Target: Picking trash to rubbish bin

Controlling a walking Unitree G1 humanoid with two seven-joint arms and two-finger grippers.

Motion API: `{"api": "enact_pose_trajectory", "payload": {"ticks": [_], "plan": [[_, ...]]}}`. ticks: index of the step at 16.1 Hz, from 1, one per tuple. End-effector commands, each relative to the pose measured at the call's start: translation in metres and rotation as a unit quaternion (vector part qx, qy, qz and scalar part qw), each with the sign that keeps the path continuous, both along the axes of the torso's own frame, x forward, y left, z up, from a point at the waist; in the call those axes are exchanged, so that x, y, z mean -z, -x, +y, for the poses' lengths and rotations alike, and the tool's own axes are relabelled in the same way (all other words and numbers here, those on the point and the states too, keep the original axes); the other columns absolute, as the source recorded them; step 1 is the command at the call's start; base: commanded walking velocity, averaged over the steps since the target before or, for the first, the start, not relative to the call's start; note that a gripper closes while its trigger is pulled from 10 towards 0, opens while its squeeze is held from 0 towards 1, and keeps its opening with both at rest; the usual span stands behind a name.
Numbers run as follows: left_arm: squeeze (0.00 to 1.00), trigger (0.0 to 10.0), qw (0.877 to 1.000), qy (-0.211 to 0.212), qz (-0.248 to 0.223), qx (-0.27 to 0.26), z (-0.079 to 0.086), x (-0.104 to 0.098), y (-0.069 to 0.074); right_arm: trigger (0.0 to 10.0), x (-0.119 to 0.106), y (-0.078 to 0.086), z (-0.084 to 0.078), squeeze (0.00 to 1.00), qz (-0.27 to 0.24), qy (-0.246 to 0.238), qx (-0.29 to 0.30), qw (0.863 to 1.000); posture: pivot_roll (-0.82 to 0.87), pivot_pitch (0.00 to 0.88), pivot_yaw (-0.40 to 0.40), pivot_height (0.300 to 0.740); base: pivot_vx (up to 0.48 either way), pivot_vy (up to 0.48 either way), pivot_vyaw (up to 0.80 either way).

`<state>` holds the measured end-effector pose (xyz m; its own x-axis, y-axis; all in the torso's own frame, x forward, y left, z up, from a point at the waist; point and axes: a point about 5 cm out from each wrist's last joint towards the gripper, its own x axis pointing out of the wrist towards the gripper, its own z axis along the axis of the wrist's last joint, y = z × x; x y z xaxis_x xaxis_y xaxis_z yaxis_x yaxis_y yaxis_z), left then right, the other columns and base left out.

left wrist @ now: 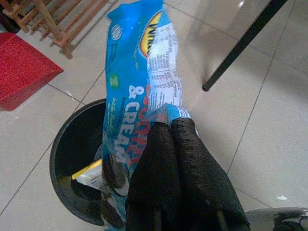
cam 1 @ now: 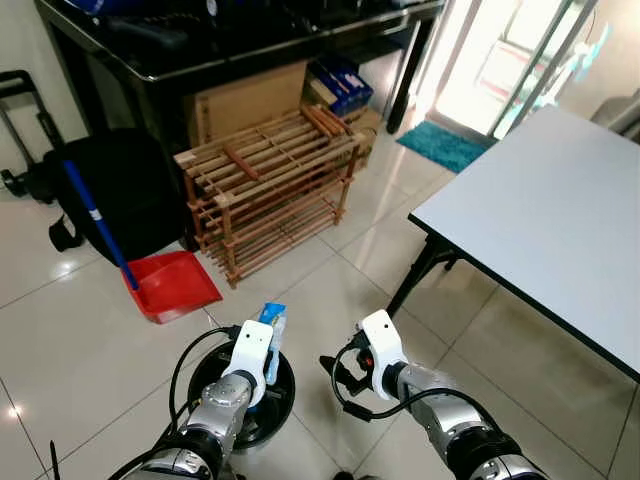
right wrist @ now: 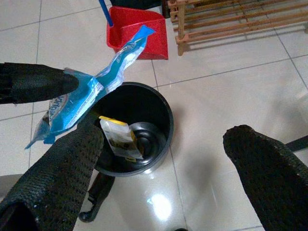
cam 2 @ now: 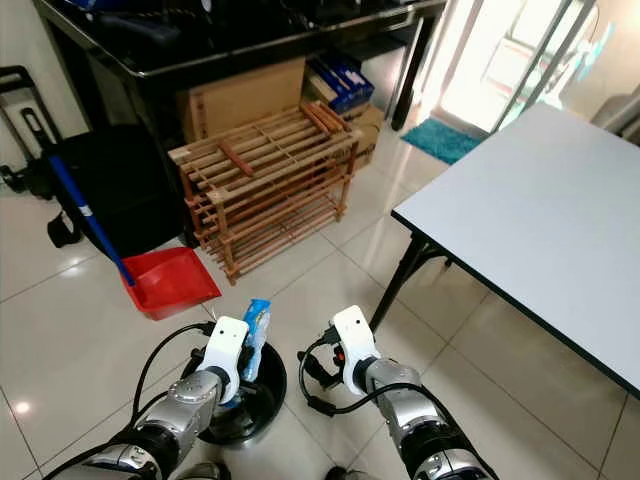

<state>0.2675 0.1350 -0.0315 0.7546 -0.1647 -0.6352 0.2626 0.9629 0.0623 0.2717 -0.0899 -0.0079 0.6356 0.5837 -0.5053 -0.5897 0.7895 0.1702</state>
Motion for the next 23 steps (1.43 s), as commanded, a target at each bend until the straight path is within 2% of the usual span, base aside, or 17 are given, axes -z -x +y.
{"api": "enact_pose_trajectory", "payload": {"ticks": [1, 6, 11, 15, 16, 17, 23], "plan": [[0.0, 10.0, 1.0, -0.011, 0.011, -0.003, 0.002, 0.007, 0.008, 10.0, -0.006, -0.005, -0.001, 0.0, -0.015, -0.007, 0.0, 1.0, -0.02, 0.136, -0.128, 0.74, 0.0, 0.0, 0.0], [0.0, 10.0, 0.998, -0.032, 0.008, -0.044, 0.021, 0.009, 0.011, 10.0, -0.009, -0.01, 0.0, 0.0, -0.022, -0.01, 0.016, 1.0, -0.02, 0.133, -0.126, 0.74, 0.0, 0.0, 0.0], [0.0, 10.0, 0.998, -0.037, 0.014, -0.046, 0.023, 0.012, 0.016, 10.0, -0.012, -0.01, 0.002, 0.0, -0.024, -0.016, 0.007, 1.0, -0.02, 0.134, -0.128, 0.74, 0.0, 0.0, 0.0], [0.0, 10.0, 0.998, -0.039, 0.011, -0.044, 0.021, 0.011, 0.014, 10.0, -0.012, -0.01, 0.002, 0.0, -0.025, -0.019, 0.005, 0.999, -0.02, 0.137, -0.128, 0.74, 0.0, 0.0, 0.0], [0.59, 10.0, 0.998, -0.041, 0.009, -0.044, 0.022, 0.01, 0.013, 10.0, -0.012, -0.01, 0.002, 0.0, -0.025, -0.019, 0.005, 0.999, -0.02, 0.137, -0.128, 0.74, 0.0, 0.0, 0.0], [1.0, 10.0, 0.998, -0.043, 0.008, -0.044, 0.022, 0.01, 0.013, 10.0, -0.012, -0.01, 0.002, 0.0, -0.025, -0.019, 0.005, 0.999, -0.02, 0.138, -0.129, 0.74, 0.0, 0.0, 0.0], [1.0, 10.0, 0.998, -0.049, 0.002, -0.031, 0.021, 0.008, 0.011, 10.0, -0.013, -0.01, 0.001, 0.0, -0.027, -0.018, 0.007, 0.999, -0.02, 0.137, -0.128, 0.74, 0.0, 0.0, 0.0]]}}
